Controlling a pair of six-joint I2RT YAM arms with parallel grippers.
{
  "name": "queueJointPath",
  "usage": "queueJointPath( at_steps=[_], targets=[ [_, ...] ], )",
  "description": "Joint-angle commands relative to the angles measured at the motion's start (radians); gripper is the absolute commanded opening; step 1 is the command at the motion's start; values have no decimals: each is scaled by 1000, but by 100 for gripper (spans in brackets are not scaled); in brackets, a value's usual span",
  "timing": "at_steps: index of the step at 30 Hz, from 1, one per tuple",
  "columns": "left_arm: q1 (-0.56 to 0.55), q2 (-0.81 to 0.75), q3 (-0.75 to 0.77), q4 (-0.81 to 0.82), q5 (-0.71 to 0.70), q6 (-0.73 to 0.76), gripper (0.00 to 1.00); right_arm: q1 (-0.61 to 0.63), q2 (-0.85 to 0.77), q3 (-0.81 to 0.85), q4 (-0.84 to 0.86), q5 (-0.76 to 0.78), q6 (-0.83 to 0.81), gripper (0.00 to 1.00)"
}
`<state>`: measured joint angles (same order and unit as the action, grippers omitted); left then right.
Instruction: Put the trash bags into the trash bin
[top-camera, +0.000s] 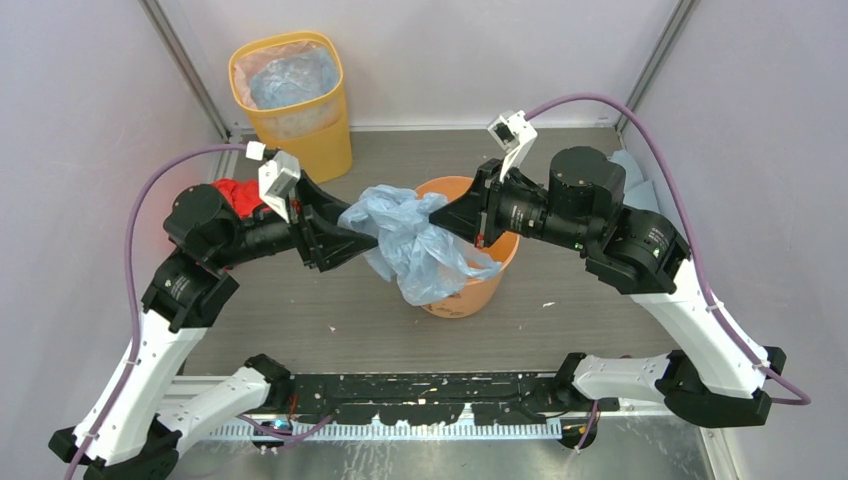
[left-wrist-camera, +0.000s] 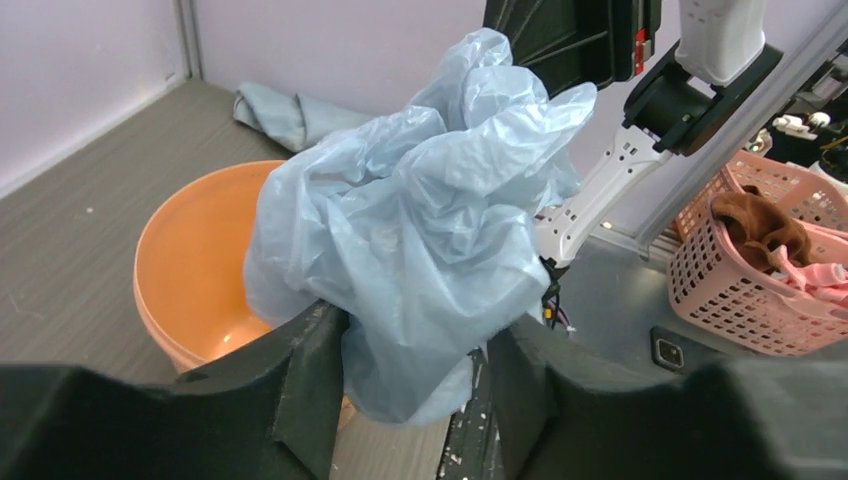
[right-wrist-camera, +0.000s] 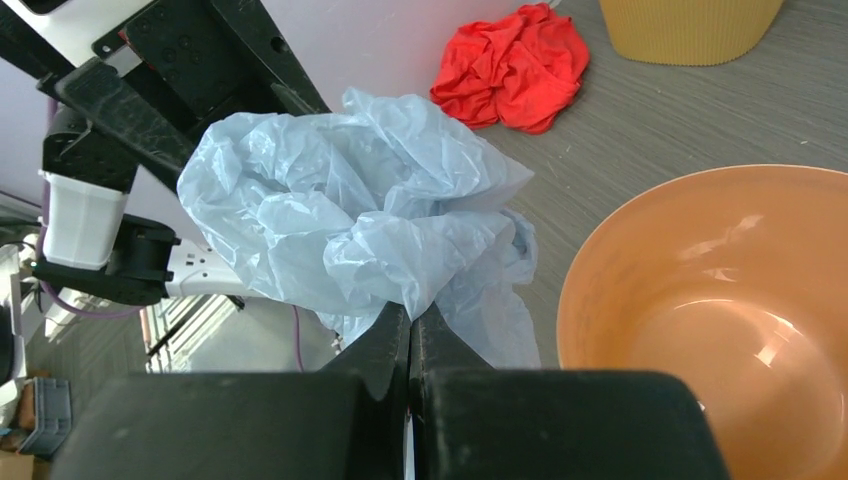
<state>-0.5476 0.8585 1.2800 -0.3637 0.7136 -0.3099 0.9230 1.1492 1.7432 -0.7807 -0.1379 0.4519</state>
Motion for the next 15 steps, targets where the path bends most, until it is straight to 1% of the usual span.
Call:
queueJointPath(
  at_steps=[1, 2, 3, 4, 7, 8, 9, 10, 12, 13, 14, 15],
  targets=[
    [2, 26, 0, 83, 52, -14, 41, 3, -18, 42, 49, -39, 13, 1],
    [2, 27, -3, 84, 49, -14, 22, 3, -20, 42, 47, -39, 13, 1],
    [2, 28, -7, 86, 42, -14, 8, 3, -21, 44, 44, -38, 12, 1],
    [2, 27, -9, 87, 32, -16, 1, 2, -21, 45, 40, -37, 11, 1],
    [2, 21, -13, 97, 18, -18, 0, 3, -27, 50, 20, -23, 6, 1],
    [2, 19, -6, 88, 1, -17, 0, 3, -30, 54, 6, -8, 2, 2],
    [2, 20, 6, 66, -18, -12, 0, 2, -33, 60, -10, 15, -2, 10],
    [2, 22, 20, 41, -38, -4, 0, 3, -38, 65, -30, 52, -8, 23],
    [2, 31, 59, -16, -79, 9, 0, 3, -51, 70, -65, 125, -26, 38],
    [2, 36, 76, -41, -99, 12, 0, 2, -60, 71, -84, 183, -37, 49],
    [2, 40, 93, -58, -112, 12, 0, 2, -69, 68, -98, 227, -46, 55],
    [2, 45, 108, -69, -121, 11, 0, 3, -77, 64, -112, 272, -58, 56]
  ],
)
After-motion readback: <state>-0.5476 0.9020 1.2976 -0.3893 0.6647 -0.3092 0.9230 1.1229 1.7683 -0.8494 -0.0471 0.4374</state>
